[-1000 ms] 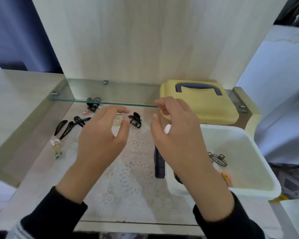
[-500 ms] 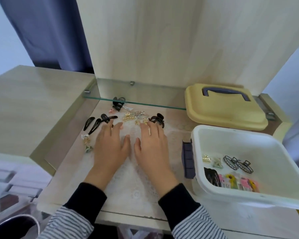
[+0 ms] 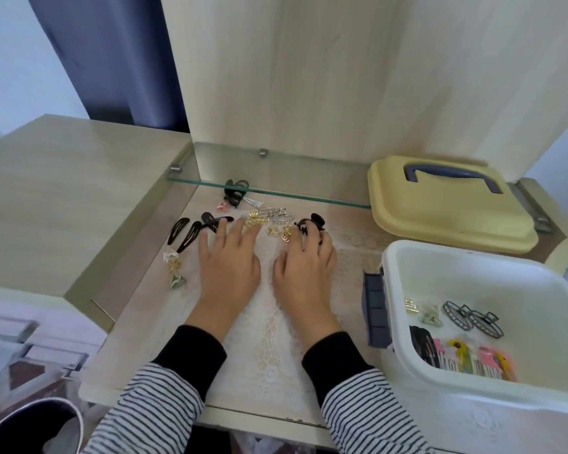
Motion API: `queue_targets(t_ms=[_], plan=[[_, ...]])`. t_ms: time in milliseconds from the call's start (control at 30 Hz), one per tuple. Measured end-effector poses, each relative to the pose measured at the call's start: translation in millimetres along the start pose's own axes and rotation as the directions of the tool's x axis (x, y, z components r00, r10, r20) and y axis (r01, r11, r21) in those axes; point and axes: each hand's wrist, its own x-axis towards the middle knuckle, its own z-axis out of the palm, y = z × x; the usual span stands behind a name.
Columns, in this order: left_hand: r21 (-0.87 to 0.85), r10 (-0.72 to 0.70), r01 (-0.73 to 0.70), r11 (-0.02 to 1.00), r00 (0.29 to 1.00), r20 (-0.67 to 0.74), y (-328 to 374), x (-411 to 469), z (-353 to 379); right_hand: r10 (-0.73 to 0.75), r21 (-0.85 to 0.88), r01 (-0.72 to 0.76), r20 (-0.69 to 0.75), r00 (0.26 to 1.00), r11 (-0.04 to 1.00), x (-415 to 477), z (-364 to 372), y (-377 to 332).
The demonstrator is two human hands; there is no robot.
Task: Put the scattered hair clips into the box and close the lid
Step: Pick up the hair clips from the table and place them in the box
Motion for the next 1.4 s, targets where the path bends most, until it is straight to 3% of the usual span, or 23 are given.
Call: queue_targets(t_ms=[367,700,1067,1300,1400], plan=[[-0.048,0.012,-0.012,0.999,1.0,0.014,9,8,7,0.027,0.021,-0.026,-0.025,0.999,0.999,-2,3,0],[-0.156,0.01,-0.028,0.987,0.993,-0.115,10,2,5,-0.009,0.039,0.013,-0.108,0.994,0.999,-4,1,1],[-0.14,0.044,-0.063,0.988,0.99,-0.135,11,1,2,-0.047,0.067,0.049,-0.031,0.998,0.997,-3,0,2],[-0.106,0.089,-0.113,0.988,0.974,-0.209,14,-2,-5,-0.037,0.167,0.04,-0.025,0.999,0.985,-4,-6,-2],[-0.092,0.063,-0.088,0.992,0.967,-0.247,15,1,-6,-0.004,0.335,0.003,0.003,1.0,0.942,-7,-26,-10]])
